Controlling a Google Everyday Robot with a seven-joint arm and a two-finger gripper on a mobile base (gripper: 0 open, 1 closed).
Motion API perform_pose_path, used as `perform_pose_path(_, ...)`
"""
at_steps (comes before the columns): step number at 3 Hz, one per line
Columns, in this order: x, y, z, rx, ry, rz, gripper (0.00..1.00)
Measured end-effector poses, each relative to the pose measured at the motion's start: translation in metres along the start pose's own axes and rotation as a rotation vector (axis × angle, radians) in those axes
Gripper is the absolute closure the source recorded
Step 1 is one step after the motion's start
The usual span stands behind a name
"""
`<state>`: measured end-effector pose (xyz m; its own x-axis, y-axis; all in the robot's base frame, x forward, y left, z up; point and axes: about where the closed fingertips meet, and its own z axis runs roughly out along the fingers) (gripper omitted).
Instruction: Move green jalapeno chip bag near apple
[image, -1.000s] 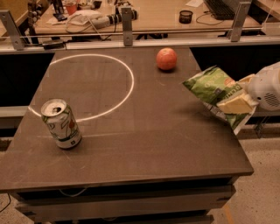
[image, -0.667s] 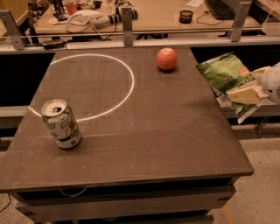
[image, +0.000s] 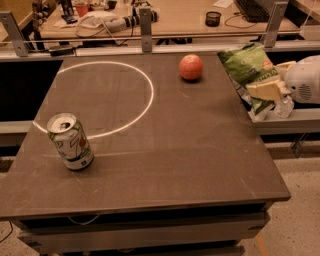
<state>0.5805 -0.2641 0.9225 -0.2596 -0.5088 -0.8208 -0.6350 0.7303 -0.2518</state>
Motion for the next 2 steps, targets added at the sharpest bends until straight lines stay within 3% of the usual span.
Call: perform_pose_path(2,-0.016,-0.029,0.063,-0.032,-0.02,-0.047,1.0)
